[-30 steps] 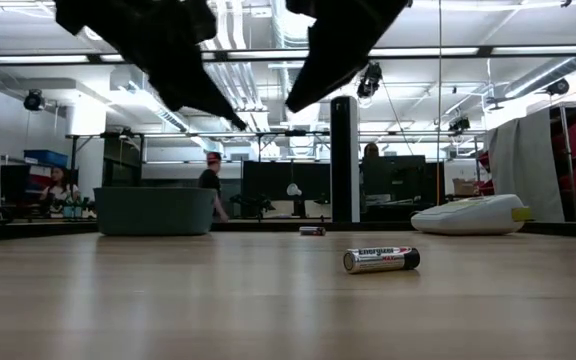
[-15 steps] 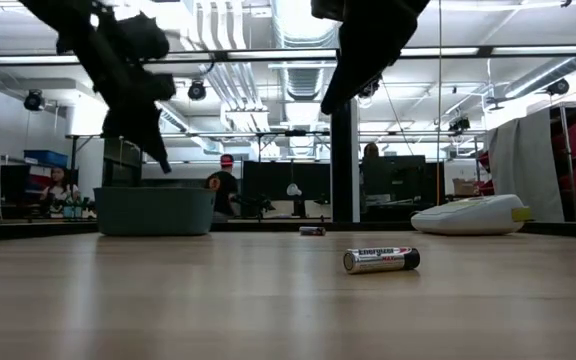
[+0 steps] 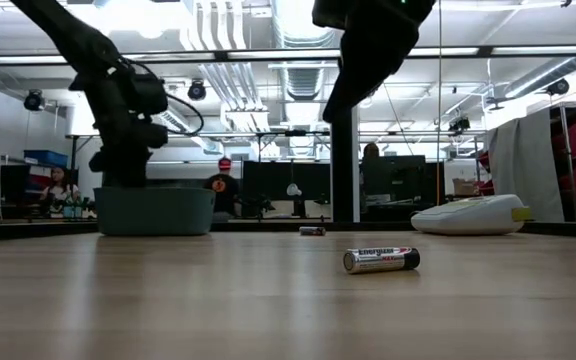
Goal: Sort batteries
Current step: Put the black battery into the blue bin
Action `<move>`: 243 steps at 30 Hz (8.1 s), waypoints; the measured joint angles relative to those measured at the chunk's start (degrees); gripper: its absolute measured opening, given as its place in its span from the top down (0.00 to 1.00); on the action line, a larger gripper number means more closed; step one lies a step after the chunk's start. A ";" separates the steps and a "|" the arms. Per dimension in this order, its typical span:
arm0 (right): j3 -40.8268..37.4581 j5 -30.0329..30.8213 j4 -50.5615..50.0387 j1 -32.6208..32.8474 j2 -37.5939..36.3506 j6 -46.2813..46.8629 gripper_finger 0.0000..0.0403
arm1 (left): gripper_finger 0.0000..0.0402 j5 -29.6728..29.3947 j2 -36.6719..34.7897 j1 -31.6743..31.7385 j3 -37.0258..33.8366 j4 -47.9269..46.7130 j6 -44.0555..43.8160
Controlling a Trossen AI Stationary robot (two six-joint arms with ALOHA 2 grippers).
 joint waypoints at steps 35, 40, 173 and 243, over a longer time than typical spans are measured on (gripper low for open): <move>-3.24 0.04 5.56 -1.01 0.04 -0.63 0.57 | 0.78 -2.69 -18.72 -20.44 -0.02 -0.06 -13.91; -3.65 0.03 5.51 -1.01 0.04 -0.63 0.58 | 0.79 -13.78 -22.78 -42.30 -0.02 -2.72 -29.41; -3.28 -2.61 -0.78 -0.83 0.04 -2.57 0.58 | 0.94 -29.89 24.69 -110.76 28.70 -17.07 -97.46; -6.03 13.70 -2.84 26.03 -10.99 6.35 0.92 | 0.94 -35.74 -14.11 -42.66 -0.07 17.29 2.03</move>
